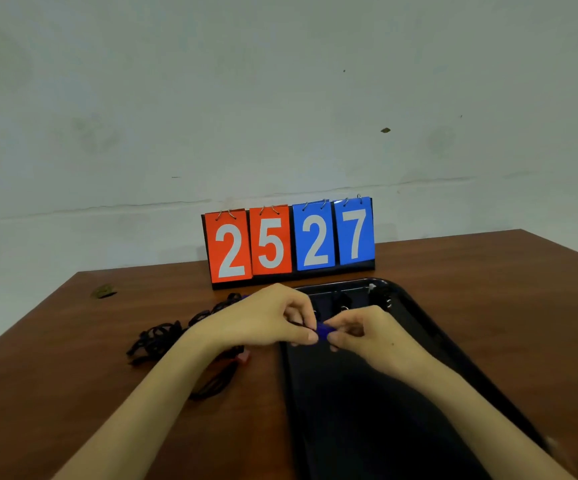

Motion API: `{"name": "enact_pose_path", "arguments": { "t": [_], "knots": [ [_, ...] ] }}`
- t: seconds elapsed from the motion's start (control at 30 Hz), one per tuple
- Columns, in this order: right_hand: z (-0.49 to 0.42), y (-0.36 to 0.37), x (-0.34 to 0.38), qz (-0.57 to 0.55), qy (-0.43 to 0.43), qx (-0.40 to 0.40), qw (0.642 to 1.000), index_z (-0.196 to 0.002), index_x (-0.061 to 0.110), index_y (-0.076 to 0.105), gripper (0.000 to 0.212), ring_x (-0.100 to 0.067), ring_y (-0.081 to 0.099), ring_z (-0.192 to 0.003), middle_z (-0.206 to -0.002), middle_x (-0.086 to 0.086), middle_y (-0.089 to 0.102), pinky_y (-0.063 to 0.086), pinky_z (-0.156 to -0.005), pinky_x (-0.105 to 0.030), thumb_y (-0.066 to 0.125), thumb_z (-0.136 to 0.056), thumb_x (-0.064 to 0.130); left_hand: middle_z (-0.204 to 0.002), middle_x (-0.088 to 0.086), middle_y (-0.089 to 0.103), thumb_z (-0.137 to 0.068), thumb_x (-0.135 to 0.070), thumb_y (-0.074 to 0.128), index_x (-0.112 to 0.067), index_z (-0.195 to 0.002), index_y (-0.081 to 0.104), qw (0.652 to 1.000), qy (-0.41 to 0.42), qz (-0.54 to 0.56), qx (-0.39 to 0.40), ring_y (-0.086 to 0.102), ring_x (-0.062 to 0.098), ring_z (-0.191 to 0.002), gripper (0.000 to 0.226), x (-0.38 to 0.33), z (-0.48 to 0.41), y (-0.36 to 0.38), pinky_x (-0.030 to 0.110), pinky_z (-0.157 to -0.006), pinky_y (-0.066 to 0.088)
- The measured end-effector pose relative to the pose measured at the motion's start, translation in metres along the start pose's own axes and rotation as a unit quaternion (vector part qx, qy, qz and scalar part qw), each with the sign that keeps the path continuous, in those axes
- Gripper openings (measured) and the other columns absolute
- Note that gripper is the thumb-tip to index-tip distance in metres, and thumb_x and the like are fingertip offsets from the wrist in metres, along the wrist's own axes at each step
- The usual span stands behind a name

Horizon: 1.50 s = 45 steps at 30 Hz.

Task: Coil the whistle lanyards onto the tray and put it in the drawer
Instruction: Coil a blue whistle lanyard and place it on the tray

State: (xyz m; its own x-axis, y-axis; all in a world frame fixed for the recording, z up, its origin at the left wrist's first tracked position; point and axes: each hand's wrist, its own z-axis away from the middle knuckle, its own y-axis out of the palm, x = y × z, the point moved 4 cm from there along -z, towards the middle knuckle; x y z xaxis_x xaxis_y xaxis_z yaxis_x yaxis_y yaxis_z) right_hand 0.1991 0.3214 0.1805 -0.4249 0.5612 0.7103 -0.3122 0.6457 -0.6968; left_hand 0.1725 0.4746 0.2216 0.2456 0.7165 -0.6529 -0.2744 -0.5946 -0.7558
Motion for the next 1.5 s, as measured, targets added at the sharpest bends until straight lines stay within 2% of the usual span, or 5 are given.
{"name": "enact_pose_path", "arguments": {
  "t": [0.2, 0.5, 0.9, 1.13, 1.5],
  "knots": [
    [0.007, 0.0, 0.017, -0.126, -0.068, 0.048, 0.988, -0.079, 0.022, 0.067, 0.01, -0.006, 0.066, -0.071, -0.077, 0.002, 0.071, 0.053, -0.071, -0.02, 0.067, -0.081, 0.012, -0.087, -0.005, 0.069, -0.084, -0.021, 0.067, -0.019, -0.089, 0.069, 0.994, 0.085, 0.032, -0.061, 0.064, 0.006, -0.083, 0.006, -0.006, -0.001, -0.004, 0.016, -0.075, 0.052],
    [0.009, -0.006, 0.02, -0.26, -0.072, 0.006, 0.963, -0.087, 0.017, 0.066, 0.014, -0.006, 0.065, -0.07, -0.076, 0.004, 0.072, 0.052, -0.065, -0.018, 0.06, -0.085, 0.006, -0.058, -0.002, 0.05, -0.087, -0.028, 0.056, -0.012, -0.081, 0.063, 0.924, -0.06, 0.374, 0.043, 0.031, 0.004, -0.04, 0.018, 0.009, -0.001, 0.008, 0.015, -0.037, 0.022],
    [0.007, -0.031, -0.006, -0.19, 0.038, -0.277, 0.941, -0.083, 0.025, 0.064, 0.012, -0.004, 0.065, -0.074, -0.08, 0.006, 0.069, 0.048, -0.064, -0.017, 0.07, -0.079, 0.015, -0.053, -0.005, 0.052, -0.097, -0.033, 0.043, -0.015, -0.089, 0.06, 0.987, -0.054, 0.146, -0.05, 0.036, 0.002, -0.035, 0.026, -0.015, -0.003, 0.02, 0.015, -0.039, 0.029],
    [0.007, -0.014, 0.005, 0.035, -0.047, -0.168, 0.984, -0.091, 0.026, 0.065, 0.013, 0.001, 0.058, -0.074, -0.078, 0.014, 0.061, 0.045, -0.068, -0.012, 0.07, -0.081, 0.019, -0.066, -0.006, 0.061, -0.089, -0.035, 0.058, -0.023, -0.084, 0.062, 0.991, 0.016, -0.077, -0.109, 0.054, -0.003, -0.056, 0.014, -0.023, 0.01, -0.002, 0.014, -0.062, 0.044],
    [0.011, -0.003, 0.023, -0.142, -0.1, 0.02, 0.985, -0.079, 0.025, 0.066, 0.017, -0.001, 0.065, -0.072, -0.074, 0.008, 0.07, 0.049, -0.071, -0.015, 0.068, -0.08, 0.008, -0.071, -0.001, 0.067, -0.085, -0.033, 0.063, -0.019, -0.083, 0.066, 0.992, 0.05, 0.005, -0.117, 0.061, 0.006, -0.06, 0.014, -0.002, 0.005, -0.017, 0.015, -0.061, 0.049]
  ]
}}
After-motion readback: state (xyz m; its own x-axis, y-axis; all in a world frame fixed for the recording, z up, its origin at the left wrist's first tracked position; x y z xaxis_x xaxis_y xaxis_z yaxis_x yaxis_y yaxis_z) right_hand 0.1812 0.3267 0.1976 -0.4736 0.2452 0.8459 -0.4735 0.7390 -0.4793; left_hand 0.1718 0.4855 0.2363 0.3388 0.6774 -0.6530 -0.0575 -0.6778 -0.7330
